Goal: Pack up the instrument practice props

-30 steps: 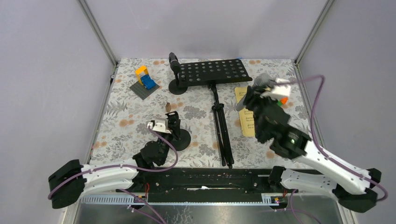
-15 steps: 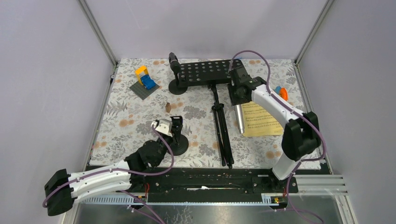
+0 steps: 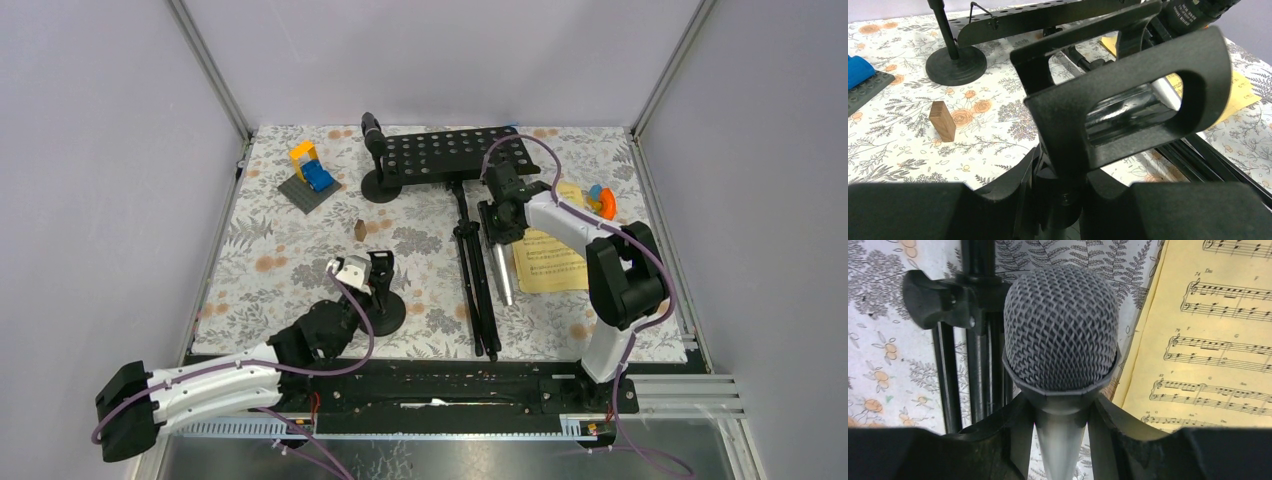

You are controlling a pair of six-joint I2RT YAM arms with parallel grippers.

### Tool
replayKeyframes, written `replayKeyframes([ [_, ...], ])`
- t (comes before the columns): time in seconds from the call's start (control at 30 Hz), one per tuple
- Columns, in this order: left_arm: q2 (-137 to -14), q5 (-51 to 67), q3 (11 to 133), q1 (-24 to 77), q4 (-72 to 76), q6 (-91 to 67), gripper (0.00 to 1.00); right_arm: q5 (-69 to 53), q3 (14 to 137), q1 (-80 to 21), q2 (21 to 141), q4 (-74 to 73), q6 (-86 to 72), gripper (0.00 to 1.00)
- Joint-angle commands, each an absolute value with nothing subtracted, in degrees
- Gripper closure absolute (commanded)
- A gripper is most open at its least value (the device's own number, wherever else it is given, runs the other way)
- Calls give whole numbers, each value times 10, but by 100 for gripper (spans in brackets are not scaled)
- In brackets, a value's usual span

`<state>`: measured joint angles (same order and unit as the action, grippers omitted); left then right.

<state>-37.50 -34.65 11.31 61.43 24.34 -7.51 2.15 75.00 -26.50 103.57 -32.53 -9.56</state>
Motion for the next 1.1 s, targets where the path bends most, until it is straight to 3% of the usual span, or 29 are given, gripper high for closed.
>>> replayKeyframes([
  [0.0,-378,-336,138,614,320,-90,100,47,695,-264,1032,-224,-122,69],
  [0.3,-365,-356,132,614,308,-106,100,63,605,-264,1018,-106,-140,52],
  [0.47,-343,-355,113,614,313,-107,87,59,600,-264,988,-103,-142,38],
  [0.6,-348,-359,107,614,330,-86,85,63,601,-263,936,-123,-148,26],
  [0.8,-370,-407,83,613,405,-75,100,58,579,-263,812,-144,-157,24],
  [0.93,-403,-421,79,581,455,-46,100,36,574,-264,752,-163,-156,23],
  [1.07,-448,-403,82,476,494,-61,100,19,559,-263,704,-177,-167,23],
])
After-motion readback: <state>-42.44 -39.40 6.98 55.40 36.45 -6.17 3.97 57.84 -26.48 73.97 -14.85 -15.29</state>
